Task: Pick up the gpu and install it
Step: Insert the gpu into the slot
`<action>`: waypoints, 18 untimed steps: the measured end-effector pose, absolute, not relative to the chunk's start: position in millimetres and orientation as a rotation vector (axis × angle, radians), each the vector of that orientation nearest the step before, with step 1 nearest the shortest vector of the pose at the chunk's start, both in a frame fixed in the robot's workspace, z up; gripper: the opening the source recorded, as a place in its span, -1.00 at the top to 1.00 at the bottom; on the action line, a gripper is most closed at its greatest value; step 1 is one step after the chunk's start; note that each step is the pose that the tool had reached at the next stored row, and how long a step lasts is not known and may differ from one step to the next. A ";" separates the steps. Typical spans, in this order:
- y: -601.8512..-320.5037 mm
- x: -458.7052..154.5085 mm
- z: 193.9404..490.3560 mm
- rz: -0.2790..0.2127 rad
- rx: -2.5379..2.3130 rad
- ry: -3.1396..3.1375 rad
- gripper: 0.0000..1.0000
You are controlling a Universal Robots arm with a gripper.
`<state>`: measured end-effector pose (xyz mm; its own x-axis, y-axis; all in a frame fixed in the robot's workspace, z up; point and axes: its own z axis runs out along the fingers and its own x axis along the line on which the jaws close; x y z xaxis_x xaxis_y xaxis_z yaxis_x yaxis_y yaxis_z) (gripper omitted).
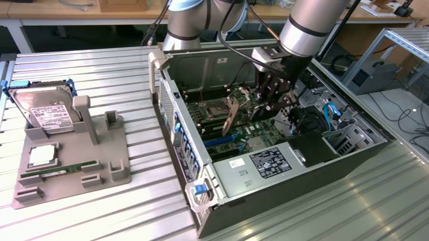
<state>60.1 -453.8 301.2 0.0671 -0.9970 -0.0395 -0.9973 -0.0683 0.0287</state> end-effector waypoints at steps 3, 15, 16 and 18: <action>-454.1 60.1 300.3 0.076 -2.290 2.140 0.46; -455.4 60.1 296.8 0.076 -2.290 2.140 0.46; -455.5 60.1 296.4 0.076 -2.290 2.140 0.46; -455.8 60.1 295.6 0.076 -2.290 2.140 0.46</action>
